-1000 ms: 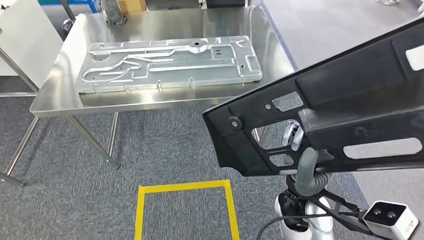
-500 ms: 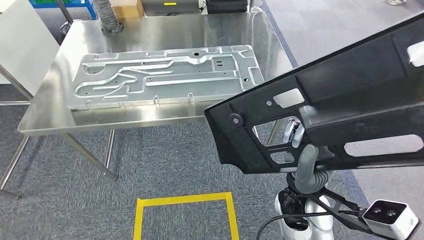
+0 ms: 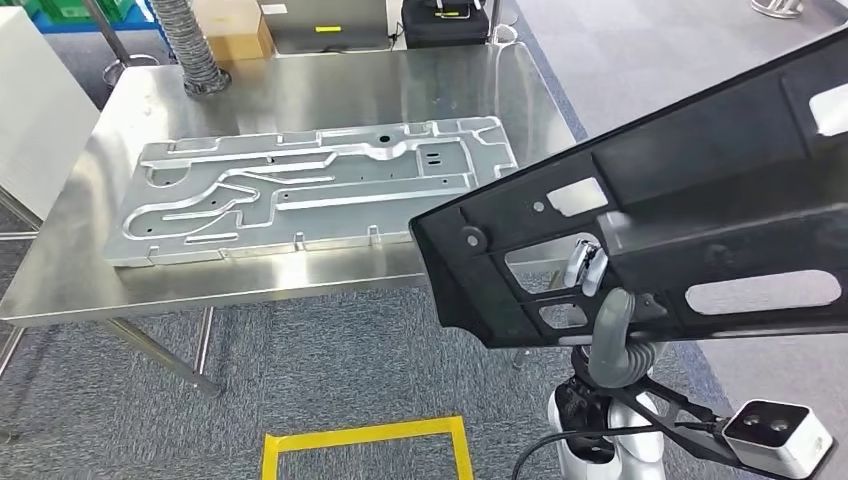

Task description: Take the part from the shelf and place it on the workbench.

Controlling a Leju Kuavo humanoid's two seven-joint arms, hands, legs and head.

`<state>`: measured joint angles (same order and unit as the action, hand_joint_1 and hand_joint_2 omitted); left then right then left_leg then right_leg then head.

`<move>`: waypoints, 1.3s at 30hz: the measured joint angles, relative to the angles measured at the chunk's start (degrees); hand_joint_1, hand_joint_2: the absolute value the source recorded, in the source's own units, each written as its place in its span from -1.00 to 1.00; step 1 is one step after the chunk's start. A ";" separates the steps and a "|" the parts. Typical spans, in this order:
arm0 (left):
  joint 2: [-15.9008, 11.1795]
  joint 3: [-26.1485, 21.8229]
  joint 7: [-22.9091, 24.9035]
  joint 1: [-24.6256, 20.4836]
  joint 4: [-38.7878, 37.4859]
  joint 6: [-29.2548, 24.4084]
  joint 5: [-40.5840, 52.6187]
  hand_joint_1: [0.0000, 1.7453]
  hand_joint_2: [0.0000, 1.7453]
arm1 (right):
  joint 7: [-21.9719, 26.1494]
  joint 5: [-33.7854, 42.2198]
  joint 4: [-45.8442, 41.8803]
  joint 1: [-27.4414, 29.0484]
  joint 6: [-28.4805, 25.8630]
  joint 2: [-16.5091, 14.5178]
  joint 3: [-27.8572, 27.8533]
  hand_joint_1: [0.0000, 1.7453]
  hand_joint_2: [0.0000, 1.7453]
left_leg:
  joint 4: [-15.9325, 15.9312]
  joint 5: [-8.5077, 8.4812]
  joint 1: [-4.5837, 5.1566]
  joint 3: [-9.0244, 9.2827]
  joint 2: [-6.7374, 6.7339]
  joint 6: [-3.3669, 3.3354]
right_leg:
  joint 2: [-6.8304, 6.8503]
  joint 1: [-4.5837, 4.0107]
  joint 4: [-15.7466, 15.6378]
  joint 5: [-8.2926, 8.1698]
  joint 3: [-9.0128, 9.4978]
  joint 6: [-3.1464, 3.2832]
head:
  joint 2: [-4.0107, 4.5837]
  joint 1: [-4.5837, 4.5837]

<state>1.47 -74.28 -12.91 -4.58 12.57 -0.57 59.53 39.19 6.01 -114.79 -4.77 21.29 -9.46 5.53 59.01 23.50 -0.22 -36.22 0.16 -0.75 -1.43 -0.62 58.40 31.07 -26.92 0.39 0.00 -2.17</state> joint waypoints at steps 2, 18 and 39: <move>0.07 0.01 -0.08 -0.28 0.00 -0.02 -0.07 -1.00 1.00 | 0.01 -0.13 -0.08 -0.03 -0.08 0.01 0.02 1.00 1.00 | -0.52 0.49 -0.23 1.10 0.02 -0.64 | 0.34 0.11 4.01 -0.25 -1.93 -0.62 | 0.00 0.00; 0.49 0.01 -1.22 -0.74 -0.02 0.71 -0.34 -1.00 1.00 | -0.01 -5.07 6.87 -3.61 -13.06 3.02 -1.04 1.00 1.00 | 4.43 6.77 -0.36 6.32 0.15 1.56 | 1.07 0.78 -1.34 -7.41 -7.73 1.06 | 0.00 -0.02; 0.82 0.13 -2.70 -1.61 -0.02 1.79 1.02 -1.00 1.00 | -23.84 -77.12 60.89 -46.86 -37.82 8.59 18.46 1.00 1.00 | -1.40 -0.24 -0.43 0.97 -0.29 -0.61 | 1.16 1.49 14.10 -0.41 -14.02 -1.98 | 0.01 0.00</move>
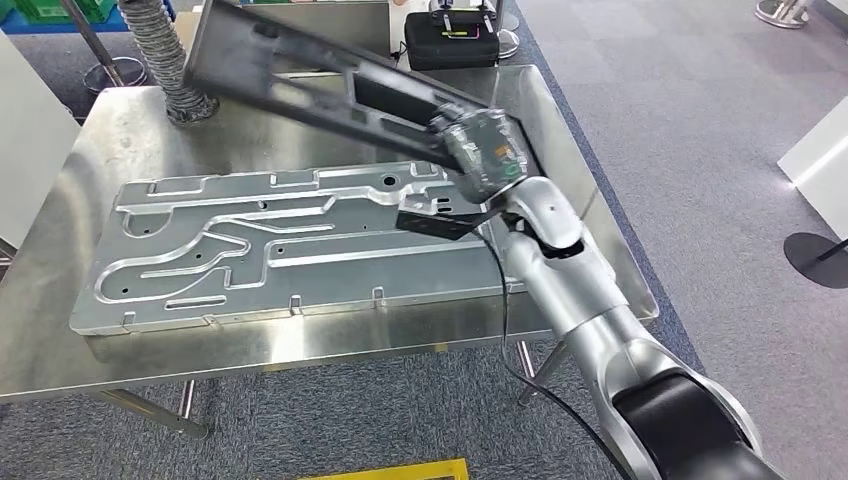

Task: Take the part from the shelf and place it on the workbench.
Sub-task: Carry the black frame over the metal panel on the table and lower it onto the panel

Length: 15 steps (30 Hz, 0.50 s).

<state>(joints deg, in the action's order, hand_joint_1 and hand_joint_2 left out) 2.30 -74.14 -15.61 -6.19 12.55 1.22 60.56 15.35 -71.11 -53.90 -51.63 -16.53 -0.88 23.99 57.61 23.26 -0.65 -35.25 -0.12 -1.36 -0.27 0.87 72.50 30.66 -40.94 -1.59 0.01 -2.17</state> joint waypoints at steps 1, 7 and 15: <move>0.01 0.05 0.02 -0.06 0.00 0.07 0.14 -1.00 1.00 | 0.05 -2.20 2.59 -1.49 1.12 -1.19 2.38 1.00 1.00 | 0.01 0.13 -0.01 0.22 0.12 0.17 | 0.01 0.01 -4.05 -2.56 1.65 0.24 | 0.00 0.00; 0.09 0.58 0.02 -0.29 0.00 0.42 0.69 -1.00 1.00 | 2.96 -5.57 15.57 -5.46 5.80 -8.39 13.28 1.00 1.00 | 0.03 0.52 -0.13 0.35 0.49 2.11 | 0.09 -0.80 -14.83 -6.00 6.23 2.02 | 0.00 -0.01; 0.13 1.26 -1.33 0.21 0.00 1.53 0.89 -1.00 1.00 | 1.45 -3.15 26.91 -5.34 12.76 -11.35 18.20 1.00 1.00 | 14.82 5.88 -0.65 -6.92 0.34 3.46 | 0.23 -0.64 -15.43 -5.89 7.17 3.15 | -0.01 -0.02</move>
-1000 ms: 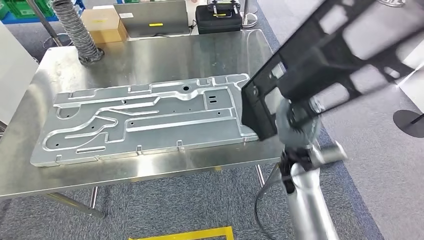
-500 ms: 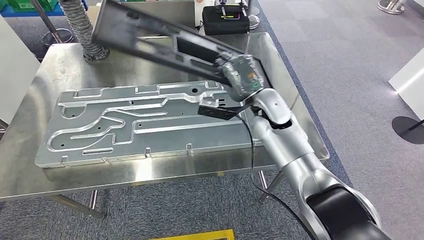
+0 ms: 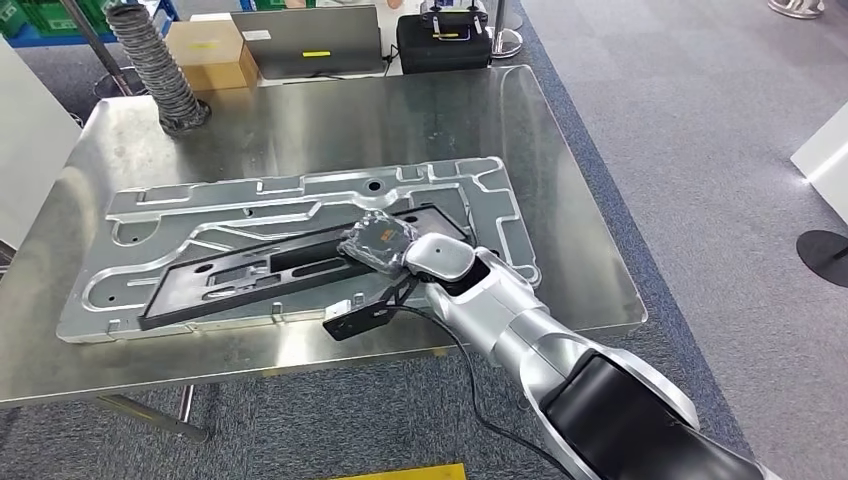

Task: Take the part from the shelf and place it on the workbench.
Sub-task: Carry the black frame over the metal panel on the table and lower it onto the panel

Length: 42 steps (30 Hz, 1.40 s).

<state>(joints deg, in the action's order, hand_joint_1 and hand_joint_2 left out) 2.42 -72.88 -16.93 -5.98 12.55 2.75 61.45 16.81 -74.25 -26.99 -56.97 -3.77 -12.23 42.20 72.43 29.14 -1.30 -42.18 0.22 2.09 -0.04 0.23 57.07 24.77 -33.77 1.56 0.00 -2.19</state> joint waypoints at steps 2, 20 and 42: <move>0.00 0.08 -0.38 0.14 0.00 0.16 0.09 -1.00 1.00 | -1.38 0.66 2.20 0.39 0.22 0.47 0.17 1.00 1.00 | -7.76 -3.83 -0.31 3.71 0.01 0.12 | -0.06 0.05 0.59 0.52 0.02 -0.51 | 0.00 0.00; 0.24 0.45 -2.50 -0.22 -0.02 0.99 0.40 -1.00 -0.50 | -7.52 2.67 8.31 0.92 -0.24 6.42 -0.66 -1.00 -1.00 | -13.87 -5.24 0.36 7.20 0.38 -2.55 | 0.14 -0.76 1.13 1.02 0.00 -0.69 | 0.00 0.02; -0.34 1.54 -2.88 -0.10 -0.02 -0.70 1.01 -1.00 -1.00 | -2.04 2.66 7.89 4.41 -26.51 9.37 -4.97 -1.00 -1.00 | -13.87 -3.75 -0.18 8.68 0.15 -3.05 | -0.30 0.54 10.90 4.71 -5.88 -3.66 | 0.00 0.03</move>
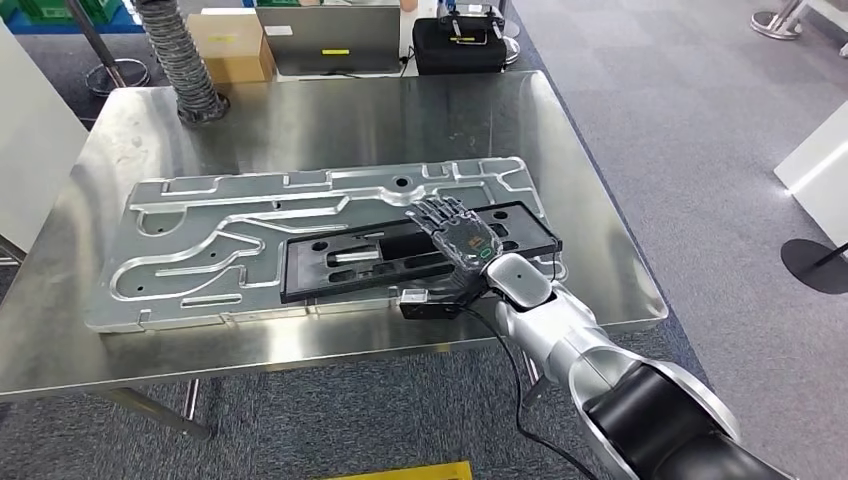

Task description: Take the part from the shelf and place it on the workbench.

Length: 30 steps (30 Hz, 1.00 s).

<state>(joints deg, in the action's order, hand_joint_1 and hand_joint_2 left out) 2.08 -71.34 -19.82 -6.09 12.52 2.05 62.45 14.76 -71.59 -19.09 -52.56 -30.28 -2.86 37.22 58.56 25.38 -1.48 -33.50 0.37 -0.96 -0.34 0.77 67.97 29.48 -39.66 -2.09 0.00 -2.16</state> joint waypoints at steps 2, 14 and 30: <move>0.00 0.00 0.16 0.00 0.00 -0.07 0.02 -1.00 -1.00 | 1.59 0.11 -0.47 0.41 -3.72 0.00 -0.41 -1.00 -1.00 | 0.01 0.03 0.18 -0.04 -0.02 -0.13 | 0.04 0.01 6.52 1.98 -3.29 -0.09 | 0.00 -0.01; 0.34 -0.02 -0.31 0.17 -0.02 -0.53 -0.91 -1.00 -1.00 | 9.19 1.64 -16.37 3.21 -9.02 0.03 -5.99 -1.00 -1.00 | 4.09 3.35 0.44 -1.43 -0.07 1.91 | 0.32 -0.60 -11.80 -6.27 5.24 3.14 | 0.00 -0.01; 0.57 -1.60 0.14 1.51 -0.02 -0.29 -4.82 -1.00 -1.00 | 23.03 37.76 -55.83 25.35 -8.91 10.31 -37.66 -1.00 -1.00 | 1.08 0.21 0.00 -1.05 0.88 -0.41 | 0.31 -0.50 -2.63 0.23 2.36 -0.05 | 0.00 0.03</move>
<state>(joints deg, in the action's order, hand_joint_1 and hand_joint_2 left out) 2.65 -72.94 -19.68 -4.58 12.50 1.76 57.63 37.79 -33.83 -74.93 -27.21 -39.19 7.44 -0.44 59.64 25.59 -1.48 -34.55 1.25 -1.37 -0.03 0.27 65.34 29.72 -37.29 -2.15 0.00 -2.13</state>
